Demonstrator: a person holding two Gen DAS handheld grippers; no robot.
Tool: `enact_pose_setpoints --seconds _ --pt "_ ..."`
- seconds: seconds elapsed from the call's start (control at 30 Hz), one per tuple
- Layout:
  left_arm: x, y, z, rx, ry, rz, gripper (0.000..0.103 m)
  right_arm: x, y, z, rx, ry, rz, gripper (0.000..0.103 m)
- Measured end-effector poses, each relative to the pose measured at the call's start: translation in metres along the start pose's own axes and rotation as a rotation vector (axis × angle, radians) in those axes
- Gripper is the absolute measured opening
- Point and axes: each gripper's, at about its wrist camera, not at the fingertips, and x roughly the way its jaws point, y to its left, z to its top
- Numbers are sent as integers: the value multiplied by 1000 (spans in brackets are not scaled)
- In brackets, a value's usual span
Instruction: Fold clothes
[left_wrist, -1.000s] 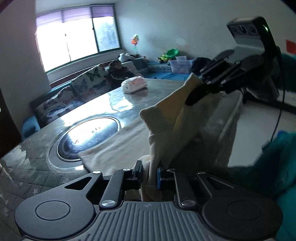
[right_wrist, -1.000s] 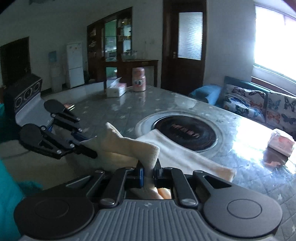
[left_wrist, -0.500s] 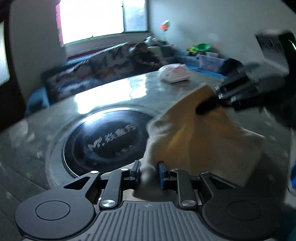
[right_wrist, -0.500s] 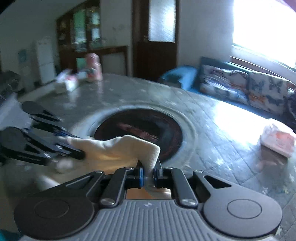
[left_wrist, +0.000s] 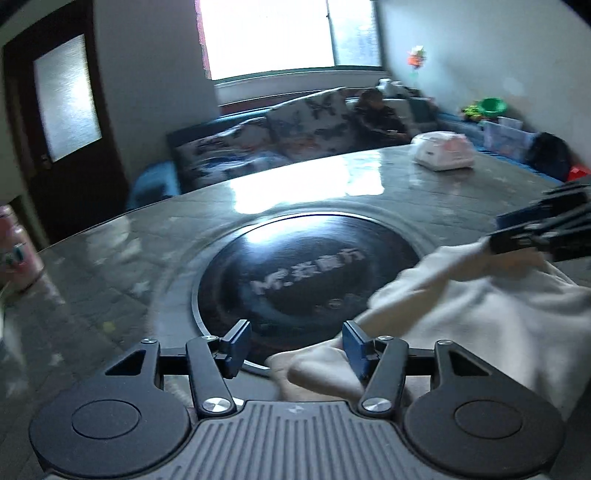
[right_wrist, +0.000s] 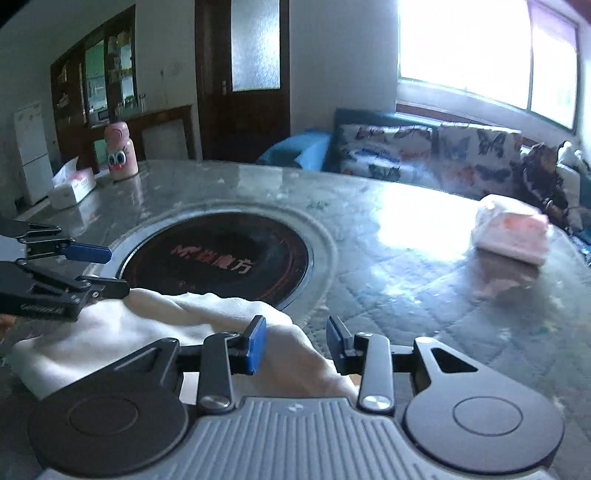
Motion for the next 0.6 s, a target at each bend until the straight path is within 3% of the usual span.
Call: enact_pose_setpoints --seconds 0.1,0.23,0.4,0.6 --pt "-21 1 2 -46 -48 -8 58 -18 3 -5 3 -20 33 36" --pt "-54 -10 -1 -74 -108 -112 57 -22 7 -10 7 -13 67 35" --pt "-56 -22 -8 -102 -73 -255 54 -5 2 -12 38 6 56 35" --pt "-31 -18 -17 -104 2 -193 50 12 -5 -15 75 27 40 35"
